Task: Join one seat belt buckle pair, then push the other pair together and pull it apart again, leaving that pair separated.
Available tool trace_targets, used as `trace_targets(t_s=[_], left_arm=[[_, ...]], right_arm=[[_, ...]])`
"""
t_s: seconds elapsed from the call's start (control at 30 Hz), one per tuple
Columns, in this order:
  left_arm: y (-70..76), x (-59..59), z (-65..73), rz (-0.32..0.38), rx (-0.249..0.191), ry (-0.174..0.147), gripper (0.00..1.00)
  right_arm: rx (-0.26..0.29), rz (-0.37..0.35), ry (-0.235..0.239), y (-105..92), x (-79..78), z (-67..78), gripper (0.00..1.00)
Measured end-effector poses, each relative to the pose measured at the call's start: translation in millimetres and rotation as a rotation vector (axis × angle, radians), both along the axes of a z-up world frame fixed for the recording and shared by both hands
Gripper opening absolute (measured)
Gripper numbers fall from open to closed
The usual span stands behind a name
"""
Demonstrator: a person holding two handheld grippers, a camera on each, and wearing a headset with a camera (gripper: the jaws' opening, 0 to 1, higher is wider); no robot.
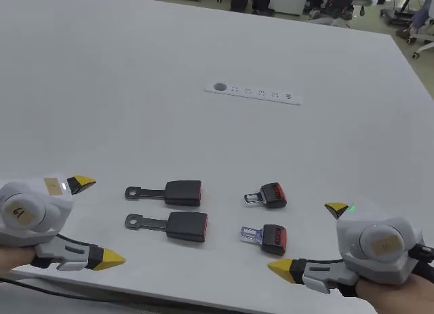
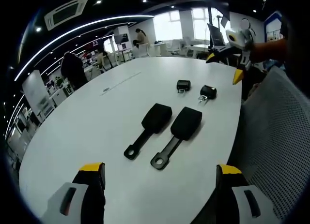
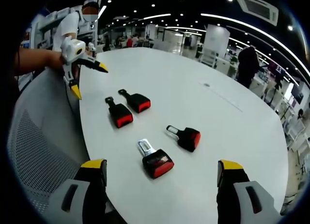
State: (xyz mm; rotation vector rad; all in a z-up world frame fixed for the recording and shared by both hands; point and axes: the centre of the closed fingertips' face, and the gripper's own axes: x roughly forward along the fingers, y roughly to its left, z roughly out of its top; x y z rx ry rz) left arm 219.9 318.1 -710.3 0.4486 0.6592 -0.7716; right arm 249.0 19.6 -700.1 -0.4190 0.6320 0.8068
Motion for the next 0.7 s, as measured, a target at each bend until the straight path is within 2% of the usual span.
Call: trace_targets(t_s=[0.17, 0.33, 0.7], left_arm=[[0.2, -0.3, -0.5, -0.001, 0.000, 0.001, 0.96], [-0.6, -1.1, -0.7, -0.005, 0.002, 0.003, 0.96], [1.2, -0.3, -0.9, -0.004, 0.002, -0.001, 0.96]], right_arm=[[-0.021, -0.016, -0.005, -4.3, 1.8, -0.8, 0.96], [-0.015, -0.014, -0.010, -2.4, 2.4, 4.1, 0.96], [-0.024, -0.006, 0.007, 0.1, -2.2, 2.5, 0.93]])
